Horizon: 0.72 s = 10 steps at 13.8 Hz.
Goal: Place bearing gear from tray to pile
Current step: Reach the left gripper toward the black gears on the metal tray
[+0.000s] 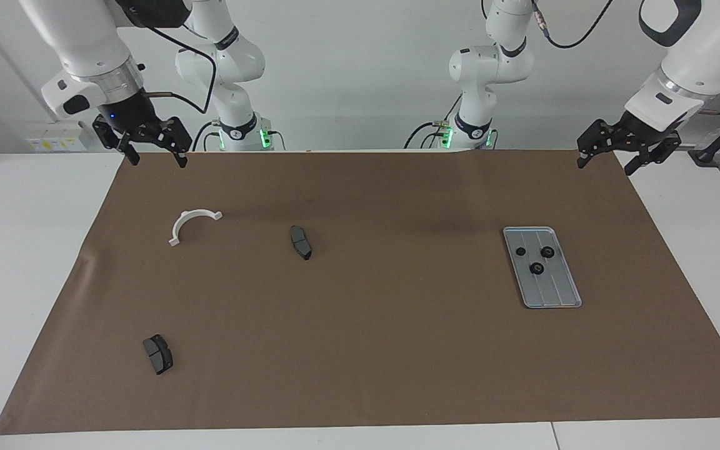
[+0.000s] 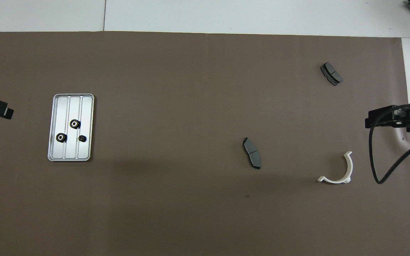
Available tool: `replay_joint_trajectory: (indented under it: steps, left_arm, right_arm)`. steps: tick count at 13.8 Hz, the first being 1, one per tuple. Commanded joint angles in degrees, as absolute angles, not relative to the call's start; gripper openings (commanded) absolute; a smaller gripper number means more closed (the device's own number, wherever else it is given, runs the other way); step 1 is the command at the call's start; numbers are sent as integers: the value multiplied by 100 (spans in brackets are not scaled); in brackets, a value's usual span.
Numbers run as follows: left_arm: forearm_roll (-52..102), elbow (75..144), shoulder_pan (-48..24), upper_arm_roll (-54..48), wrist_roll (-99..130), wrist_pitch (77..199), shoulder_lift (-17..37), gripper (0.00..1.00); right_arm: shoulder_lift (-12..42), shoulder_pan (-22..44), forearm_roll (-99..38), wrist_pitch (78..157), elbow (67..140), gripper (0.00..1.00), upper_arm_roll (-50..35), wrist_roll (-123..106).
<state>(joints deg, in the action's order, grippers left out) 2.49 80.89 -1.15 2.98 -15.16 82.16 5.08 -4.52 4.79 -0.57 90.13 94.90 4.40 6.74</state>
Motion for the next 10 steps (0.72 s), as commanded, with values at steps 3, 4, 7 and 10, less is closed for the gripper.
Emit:
replay_joint_trajectory:
  steps: [3,4,7,10]
  left_arm:
    - [246,8393,-123,316,-1600,8305,299,100]
    - [246,8498,-123,316,-1617,8314,255,100]
    - [246,9418,-114,325,-1556,9032,-157,100]
    - [246,10194,-123,325,-1512,9824,-282,100]
  right_arm:
    - [-457,431,-149,8895,9422,100,413,721]
    - [-457,431,-149,8895,9422,100,413,721]
    - [-457,431,-149,8895,9422,100,413,721]
    - [-457,431,-149,8895,9422,100,413,721]
